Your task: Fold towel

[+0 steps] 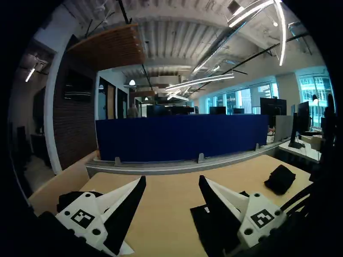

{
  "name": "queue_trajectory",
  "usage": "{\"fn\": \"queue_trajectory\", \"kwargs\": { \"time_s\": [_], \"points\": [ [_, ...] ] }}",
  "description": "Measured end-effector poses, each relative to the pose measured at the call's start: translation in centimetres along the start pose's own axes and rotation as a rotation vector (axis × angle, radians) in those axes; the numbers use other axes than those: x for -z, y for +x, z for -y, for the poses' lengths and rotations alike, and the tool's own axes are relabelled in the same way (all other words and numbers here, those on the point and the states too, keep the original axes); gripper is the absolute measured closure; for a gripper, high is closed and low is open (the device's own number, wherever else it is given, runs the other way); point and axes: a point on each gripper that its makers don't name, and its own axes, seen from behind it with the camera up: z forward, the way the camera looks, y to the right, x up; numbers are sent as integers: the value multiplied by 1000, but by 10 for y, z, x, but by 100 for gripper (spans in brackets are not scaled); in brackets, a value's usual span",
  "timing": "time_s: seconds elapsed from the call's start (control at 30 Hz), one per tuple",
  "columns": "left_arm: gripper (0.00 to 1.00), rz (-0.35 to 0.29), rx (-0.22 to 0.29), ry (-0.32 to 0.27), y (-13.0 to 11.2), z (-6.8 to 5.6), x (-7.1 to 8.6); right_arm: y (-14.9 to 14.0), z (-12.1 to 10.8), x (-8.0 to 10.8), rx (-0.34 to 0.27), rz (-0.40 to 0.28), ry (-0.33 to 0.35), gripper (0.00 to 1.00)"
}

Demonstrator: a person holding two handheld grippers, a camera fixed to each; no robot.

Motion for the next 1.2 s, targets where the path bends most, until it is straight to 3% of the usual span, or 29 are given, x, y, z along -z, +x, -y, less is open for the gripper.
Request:
{"fn": "queue_trajectory", "kwargs": {
  "time_s": [0.27,0.4,0.6,0.9,1.0,1.2],
  "points": [
    [9,91,-49,-162,-2,-29,4,-14,40,3,66,126,195,0],
    [8,115,-48,-222,1,-38,5,-17,50,5,92,161,251,0],
    [9,154,-87,-247,-13,-42,5,-28,57,5,103,209,282,0],
    [9,262,-163,-327,-53,-59,13,-62,62,13,137,343,336,0],
    [9,307,-180,-365,-67,-65,17,-76,63,16,141,402,358,0],
    [9,359,-196,-409,-84,-72,23,-90,66,21,135,451,389,0]
  ]
}}
